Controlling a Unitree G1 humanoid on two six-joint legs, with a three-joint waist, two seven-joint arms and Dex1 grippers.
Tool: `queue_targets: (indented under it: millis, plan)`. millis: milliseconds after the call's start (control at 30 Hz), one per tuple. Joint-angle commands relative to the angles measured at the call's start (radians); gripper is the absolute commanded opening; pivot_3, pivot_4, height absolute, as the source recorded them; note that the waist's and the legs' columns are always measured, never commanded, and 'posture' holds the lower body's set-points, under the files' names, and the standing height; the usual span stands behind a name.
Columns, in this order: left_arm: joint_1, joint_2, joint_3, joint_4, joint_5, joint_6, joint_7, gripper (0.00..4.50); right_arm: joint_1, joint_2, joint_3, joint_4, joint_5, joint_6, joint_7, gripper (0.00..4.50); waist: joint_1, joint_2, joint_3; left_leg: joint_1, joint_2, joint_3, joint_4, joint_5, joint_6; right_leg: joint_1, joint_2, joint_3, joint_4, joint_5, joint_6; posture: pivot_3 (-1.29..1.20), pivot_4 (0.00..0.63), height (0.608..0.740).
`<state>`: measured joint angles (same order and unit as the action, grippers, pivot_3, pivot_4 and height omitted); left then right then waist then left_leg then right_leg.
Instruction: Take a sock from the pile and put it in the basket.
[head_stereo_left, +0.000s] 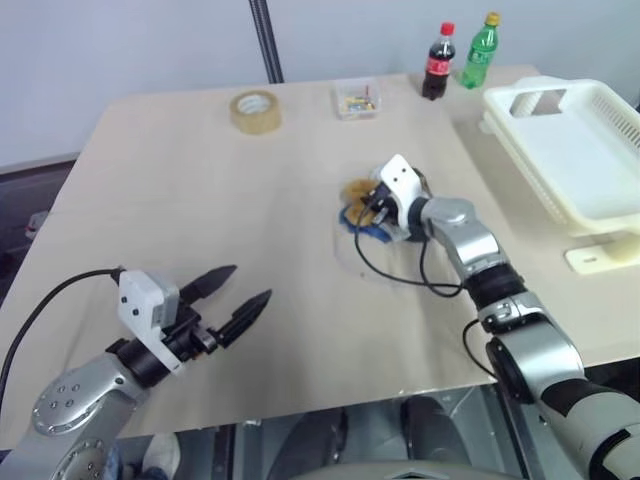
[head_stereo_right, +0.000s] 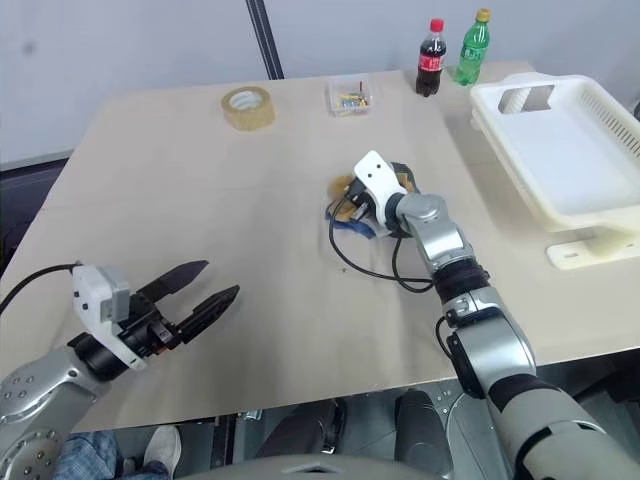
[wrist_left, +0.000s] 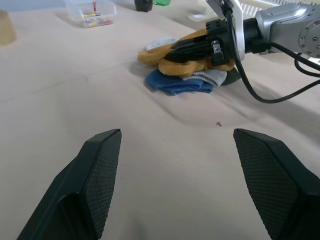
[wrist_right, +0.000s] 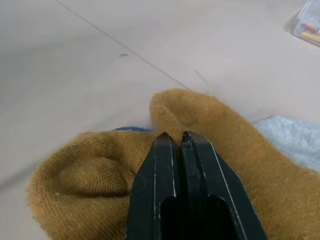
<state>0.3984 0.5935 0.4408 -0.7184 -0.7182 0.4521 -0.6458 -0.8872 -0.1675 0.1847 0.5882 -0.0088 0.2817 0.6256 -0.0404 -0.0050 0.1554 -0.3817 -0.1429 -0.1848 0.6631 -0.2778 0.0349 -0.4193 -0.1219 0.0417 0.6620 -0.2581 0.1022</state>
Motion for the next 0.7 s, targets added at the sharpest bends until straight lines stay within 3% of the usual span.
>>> queue_targets:
  millis: [33, 100, 200, 467, 567, 600, 700]
  plan:
    - [0.003, 0.001, 0.005, -0.028, 0.008, -0.022, 0.003, 3.81, -0.013, 0.000, -0.022, -0.033, 0.018, 0.005, 0.004, 0.35, 0.000, 0.000, 0.000, 0.000, 0.000, 0.000, 0.000, 0.000, 0.000, 0.000, 0.000, 0.000, 0.000, 0.000, 0.000, 0.00, 0.150, 0.740]
    - [0.004, 0.001, 0.004, -0.026, 0.010, -0.022, 0.002, 3.81, -0.015, 0.003, -0.025, -0.032, 0.016, 0.000, -0.007, 0.99, 0.000, 0.000, 0.000, 0.000, 0.000, 0.000, 0.000, 0.000, 0.000, 0.000, 0.000, 0.000, 0.000, 0.000, 0.000, 0.00, 0.150, 0.740]
    - [0.004, 0.000, 0.003, -0.024, 0.014, -0.024, 0.001, 3.81, -0.015, 0.014, -0.024, -0.048, 0.024, 0.009, -0.007, 2.39, 0.000, 0.000, 0.000, 0.000, 0.000, 0.000, 0.000, 0.000, 0.000, 0.000, 0.000, 0.000, 0.000, 0.000, 0.000, 0.00, 0.150, 0.740]
    - [0.005, -0.002, -0.003, -0.015, 0.026, -0.032, -0.002, 3.81, -0.018, 0.019, -0.029, -0.057, 0.035, 0.022, -0.004, 2.39, 0.000, 0.000, 0.000, 0.000, 0.000, 0.000, -0.001, 0.000, 0.000, 0.000, 0.000, 0.000, 0.000, 0.000, 0.000, 0.00, 0.150, 0.740]
    - [0.004, -0.004, -0.009, -0.012, 0.033, -0.034, -0.003, 3.81, -0.022, 0.021, -0.036, -0.061, 0.043, 0.027, -0.007, 1.76, 0.000, 0.000, 0.000, 0.000, 0.000, 0.000, -0.001, 0.000, 0.000, 0.000, 0.000, 0.000, 0.000, 0.000, 0.000, 0.00, 0.150, 0.740]
    - [0.003, -0.005, -0.011, -0.011, 0.035, -0.035, -0.003, 3.81, -0.023, 0.021, -0.036, -0.063, 0.045, 0.030, -0.008, 1.05, 0.000, 0.000, 0.000, 0.000, 0.000, 0.000, -0.001, 0.000, 0.000, 0.000, 0.000, 0.000, 0.000, 0.000, 0.000, 0.00, 0.150, 0.740]
    - [0.003, -0.007, -0.019, -0.006, 0.042, -0.040, -0.004, 3.81, -0.022, 0.024, -0.037, -0.066, 0.046, 0.037, -0.008, 0.05, 0.000, 0.000, 0.000, 0.000, 0.001, 0.000, -0.001, 0.000, 0.000, 0.000, 0.000, 0.000, 0.000, 0.000, 0.000, 0.00, 0.150, 0.740]
